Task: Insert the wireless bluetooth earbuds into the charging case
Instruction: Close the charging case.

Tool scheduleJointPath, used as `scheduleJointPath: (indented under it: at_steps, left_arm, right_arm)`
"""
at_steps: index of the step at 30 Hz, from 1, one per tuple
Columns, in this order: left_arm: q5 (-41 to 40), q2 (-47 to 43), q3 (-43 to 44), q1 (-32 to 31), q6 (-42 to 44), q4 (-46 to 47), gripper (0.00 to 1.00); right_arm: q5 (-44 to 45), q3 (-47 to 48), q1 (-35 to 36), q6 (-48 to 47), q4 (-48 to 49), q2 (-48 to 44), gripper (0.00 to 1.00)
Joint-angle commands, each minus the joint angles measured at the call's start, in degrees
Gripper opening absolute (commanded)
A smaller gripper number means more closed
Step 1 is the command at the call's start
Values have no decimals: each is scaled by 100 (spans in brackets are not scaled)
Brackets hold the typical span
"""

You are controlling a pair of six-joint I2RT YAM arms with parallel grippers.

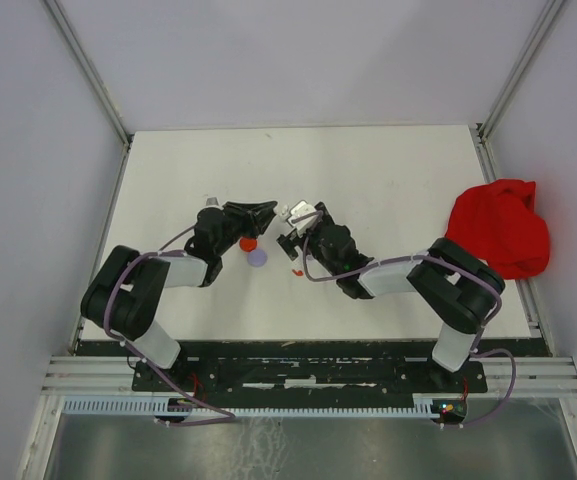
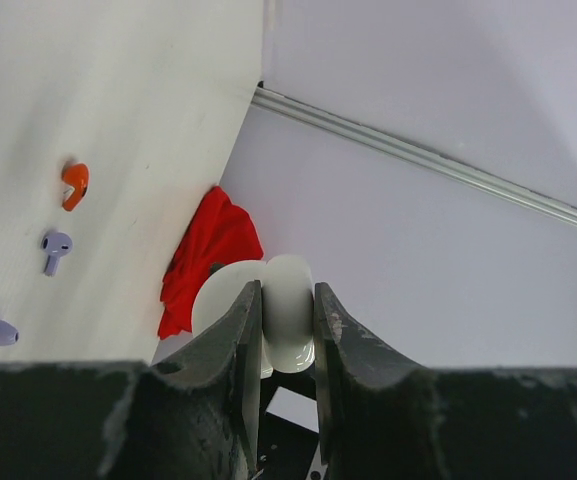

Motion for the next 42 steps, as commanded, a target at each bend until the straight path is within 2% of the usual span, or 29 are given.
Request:
scheduleJointPath:
  at_steps: [1, 14, 26, 35, 38, 42]
  left_arm:
    - [-271, -239, 141, -47, 151, -419, 3]
    - [-106, -207, 120, -89, 154, -416, 3]
    - [8, -137, 93, -89, 239, -415, 3]
    - [-22, 24, 168, -65, 350, -420, 3]
    - [1, 338, 476, -33, 735, -480, 3]
    - [78, 1004, 1066, -4, 1212, -338, 3]
  right_arm:
    - [220, 463, 69, -33, 758, 280, 98]
    - [865, 860, 86, -295, 706, 652, 99]
    - [1647, 498, 77, -850, 1040, 489, 99]
    - [2121, -103, 22, -917, 1111, -39, 99]
    - [2358, -314, -4, -640, 669, -499, 99]
    - [2413, -204, -112, 53, -1070, -1366, 99]
